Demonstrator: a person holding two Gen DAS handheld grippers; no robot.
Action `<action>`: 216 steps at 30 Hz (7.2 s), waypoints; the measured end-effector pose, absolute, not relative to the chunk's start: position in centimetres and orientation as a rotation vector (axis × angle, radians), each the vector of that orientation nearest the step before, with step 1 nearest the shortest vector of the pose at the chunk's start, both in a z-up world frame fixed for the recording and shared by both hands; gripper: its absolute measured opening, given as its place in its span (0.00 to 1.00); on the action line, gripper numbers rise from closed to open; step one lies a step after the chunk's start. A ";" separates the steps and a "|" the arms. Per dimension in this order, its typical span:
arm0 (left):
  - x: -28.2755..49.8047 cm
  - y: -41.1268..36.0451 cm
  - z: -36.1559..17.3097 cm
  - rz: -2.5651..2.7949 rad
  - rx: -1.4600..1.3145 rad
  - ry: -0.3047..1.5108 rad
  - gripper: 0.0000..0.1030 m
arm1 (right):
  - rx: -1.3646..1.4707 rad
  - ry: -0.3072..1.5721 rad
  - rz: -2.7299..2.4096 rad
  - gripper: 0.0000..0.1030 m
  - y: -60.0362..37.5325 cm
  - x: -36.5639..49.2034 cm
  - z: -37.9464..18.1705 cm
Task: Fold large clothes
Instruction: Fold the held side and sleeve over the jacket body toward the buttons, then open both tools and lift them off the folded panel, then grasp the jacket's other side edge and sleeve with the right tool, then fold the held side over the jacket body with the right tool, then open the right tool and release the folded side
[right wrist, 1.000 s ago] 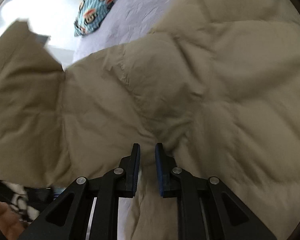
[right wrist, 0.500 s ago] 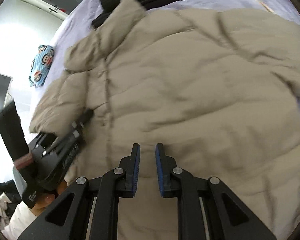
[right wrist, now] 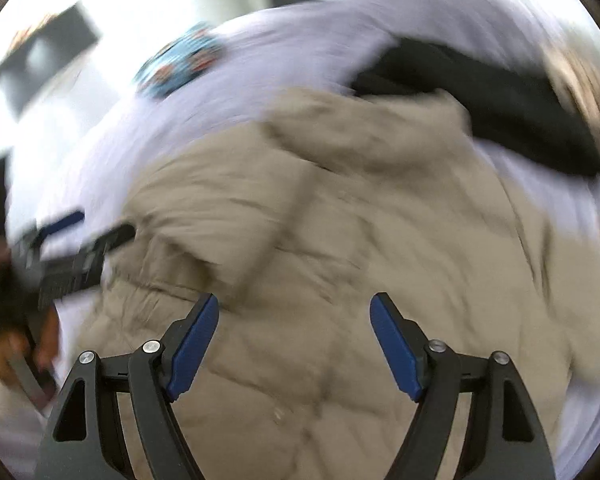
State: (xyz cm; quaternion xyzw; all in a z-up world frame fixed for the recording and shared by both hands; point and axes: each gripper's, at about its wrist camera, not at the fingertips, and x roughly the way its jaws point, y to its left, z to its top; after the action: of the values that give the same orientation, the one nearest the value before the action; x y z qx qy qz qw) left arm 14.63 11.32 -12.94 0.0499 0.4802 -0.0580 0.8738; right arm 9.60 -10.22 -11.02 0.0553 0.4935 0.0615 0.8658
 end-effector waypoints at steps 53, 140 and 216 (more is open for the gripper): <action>17.1 7.8 -19.2 -0.136 0.255 1.100 0.23 | 0.662 1.169 -0.153 0.14 -21.9 9.3 -21.0; 7.3 -14.8 -12.0 -0.354 0.239 1.163 1.00 | 1.205 0.567 -0.213 0.09 -53.7 -1.4 -10.6; 17.1 1.2 -16.4 -0.757 -0.702 1.259 1.00 | 1.246 1.011 -0.174 0.70 -36.2 0.4 -21.1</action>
State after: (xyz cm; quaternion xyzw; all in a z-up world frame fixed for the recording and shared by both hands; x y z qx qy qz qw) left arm 17.13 1.21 -16.40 -0.3135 0.5622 -0.3382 0.6865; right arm 0.35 -36.17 -21.08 0.5575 0.4522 -0.0778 0.6918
